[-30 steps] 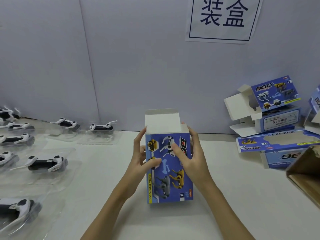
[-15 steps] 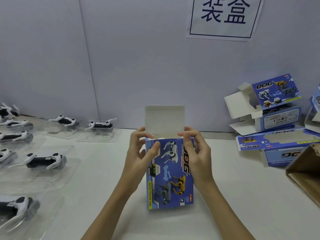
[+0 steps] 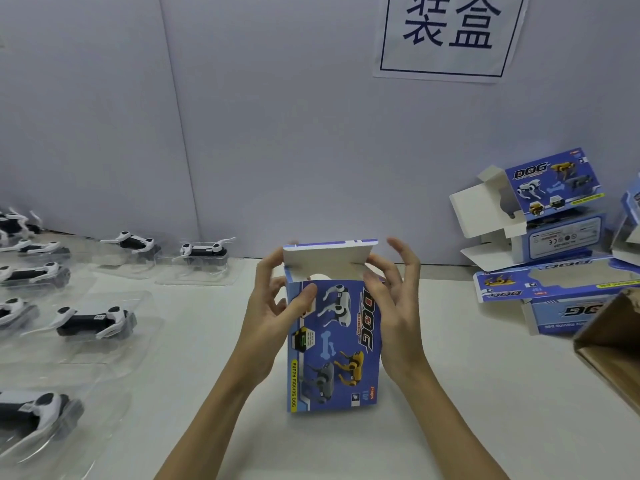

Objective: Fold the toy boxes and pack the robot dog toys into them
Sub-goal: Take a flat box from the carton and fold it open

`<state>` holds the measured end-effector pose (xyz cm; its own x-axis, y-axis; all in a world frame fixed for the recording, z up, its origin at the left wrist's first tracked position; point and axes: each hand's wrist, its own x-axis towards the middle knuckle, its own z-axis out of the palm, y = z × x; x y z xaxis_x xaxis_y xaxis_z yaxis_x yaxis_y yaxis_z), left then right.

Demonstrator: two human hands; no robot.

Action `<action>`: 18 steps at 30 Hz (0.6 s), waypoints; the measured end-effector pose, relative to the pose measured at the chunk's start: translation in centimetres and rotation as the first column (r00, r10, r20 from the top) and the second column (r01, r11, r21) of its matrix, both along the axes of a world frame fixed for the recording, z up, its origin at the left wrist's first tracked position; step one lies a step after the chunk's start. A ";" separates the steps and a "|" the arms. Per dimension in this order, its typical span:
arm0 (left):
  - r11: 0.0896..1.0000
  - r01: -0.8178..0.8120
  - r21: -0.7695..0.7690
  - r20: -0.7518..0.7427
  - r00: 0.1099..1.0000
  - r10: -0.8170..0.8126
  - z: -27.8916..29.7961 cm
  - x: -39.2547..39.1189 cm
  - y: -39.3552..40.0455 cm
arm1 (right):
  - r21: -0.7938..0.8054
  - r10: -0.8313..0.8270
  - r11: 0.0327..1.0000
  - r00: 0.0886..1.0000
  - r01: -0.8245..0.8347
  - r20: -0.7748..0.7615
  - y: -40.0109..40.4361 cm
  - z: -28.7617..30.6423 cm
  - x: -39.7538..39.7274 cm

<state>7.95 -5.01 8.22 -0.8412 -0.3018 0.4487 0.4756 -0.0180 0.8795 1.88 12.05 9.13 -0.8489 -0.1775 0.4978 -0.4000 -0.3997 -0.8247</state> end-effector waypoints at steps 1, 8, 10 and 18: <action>1.000 0.010 -0.004 0.020 1.000 -0.010 0.0 0.1 0.0 | 0.015 -0.006 1.000 1.000 0.006 -0.029 0.0 0.0 0.0; 0.989 -0.042 -0.141 -0.051 0.998 0.035 0.0 0.3 0.4 | 0.130 0.081 0.988 0.997 -0.078 -0.020 -0.5 -1.1 0.6; 0.991 -0.031 -0.132 -0.045 0.999 0.025 0.0 0.3 0.5 | 0.135 0.087 0.987 0.996 -0.084 -0.016 -0.5 -1.2 0.5; 0.996 -0.052 -0.073 -0.094 0.995 0.045 -0.3 0.0 1.1 | 0.097 0.075 0.993 0.994 -0.067 -0.080 -0.6 -1.0 0.6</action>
<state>7.98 -3.94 7.91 -0.7804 -0.3032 0.5469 0.5536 0.0717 0.8297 2.46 11.46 8.08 -0.7885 -0.2853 0.5449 -0.4427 -0.3517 -0.8248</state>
